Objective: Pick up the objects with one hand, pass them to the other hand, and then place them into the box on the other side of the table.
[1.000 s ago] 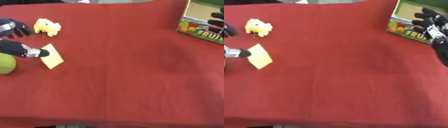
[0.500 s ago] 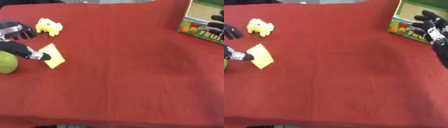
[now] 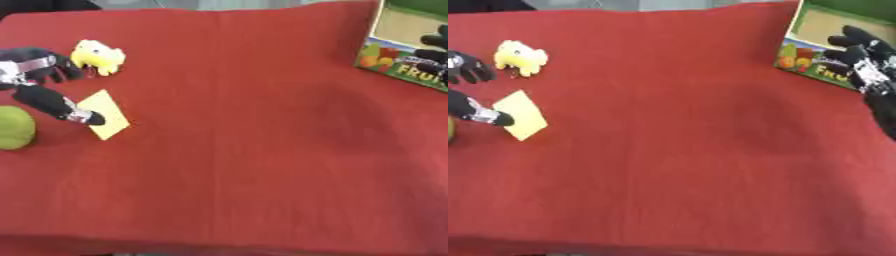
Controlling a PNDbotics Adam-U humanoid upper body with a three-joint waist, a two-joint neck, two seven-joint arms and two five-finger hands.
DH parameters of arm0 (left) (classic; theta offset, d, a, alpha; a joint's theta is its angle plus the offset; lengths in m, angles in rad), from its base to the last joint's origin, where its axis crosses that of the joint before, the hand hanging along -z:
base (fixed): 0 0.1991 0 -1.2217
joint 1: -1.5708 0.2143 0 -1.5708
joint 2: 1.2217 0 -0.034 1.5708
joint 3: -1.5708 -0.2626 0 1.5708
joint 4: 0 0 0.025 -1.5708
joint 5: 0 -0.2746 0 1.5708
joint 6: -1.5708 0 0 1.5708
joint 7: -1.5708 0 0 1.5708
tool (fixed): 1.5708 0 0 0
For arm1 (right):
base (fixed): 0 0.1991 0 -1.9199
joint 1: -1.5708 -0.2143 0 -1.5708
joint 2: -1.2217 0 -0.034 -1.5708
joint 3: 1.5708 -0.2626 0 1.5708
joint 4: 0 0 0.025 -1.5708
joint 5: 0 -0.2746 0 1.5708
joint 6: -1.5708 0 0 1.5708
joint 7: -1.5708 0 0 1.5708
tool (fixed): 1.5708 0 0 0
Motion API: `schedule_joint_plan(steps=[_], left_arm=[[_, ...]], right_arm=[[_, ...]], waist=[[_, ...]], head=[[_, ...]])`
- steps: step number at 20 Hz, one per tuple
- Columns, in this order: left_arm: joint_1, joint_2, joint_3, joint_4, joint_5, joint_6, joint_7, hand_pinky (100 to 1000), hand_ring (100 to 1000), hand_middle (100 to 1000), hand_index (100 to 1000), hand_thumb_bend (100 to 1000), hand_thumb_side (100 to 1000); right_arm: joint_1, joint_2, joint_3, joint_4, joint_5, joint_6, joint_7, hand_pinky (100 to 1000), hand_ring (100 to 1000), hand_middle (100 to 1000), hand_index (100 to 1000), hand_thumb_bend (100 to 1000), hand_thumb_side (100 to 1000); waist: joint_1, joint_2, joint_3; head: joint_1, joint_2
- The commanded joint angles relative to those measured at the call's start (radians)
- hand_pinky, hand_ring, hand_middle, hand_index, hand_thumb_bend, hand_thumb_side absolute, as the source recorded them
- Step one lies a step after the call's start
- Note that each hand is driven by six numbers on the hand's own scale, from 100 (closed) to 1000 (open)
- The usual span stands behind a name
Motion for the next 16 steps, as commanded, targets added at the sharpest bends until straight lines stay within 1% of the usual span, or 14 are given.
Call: schedule_joint_plan(steps=[1, 9, 16], left_arm=[[-0.021, 0.010, 0.002, 0.030, -0.020, -0.002, -0.026, 838, 823, 773, 841, 792, 487], [-0.062, -0.033, -0.025, 0.111, -0.096, -0.031, -0.072, 804, 788, 736, 814, 825, 477], [-0.099, -0.086, -0.045, 0.188, -0.184, -0.059, -0.069, 793, 777, 721, 805, 853, 447]], right_arm=[[-0.008, -0.017, -0.003, -0.009, 0.004, -0.002, 0.003, 921, 915, 889, 963, 100, 615], [-0.007, -0.016, 0.001, -0.007, 0.005, -0.001, 0.007, 921, 915, 889, 963, 100, 619], [-0.006, -0.015, 0.003, -0.005, 0.008, 0.000, 0.011, 921, 916, 888, 963, 100, 624]], waist=[[-0.002, -0.017, 0.000], [-0.001, -0.021, 0.001], [-0.001, -0.022, 0.000]], head=[[0.013, -0.001], [0.020, 0.005], [0.023, 0.013]])
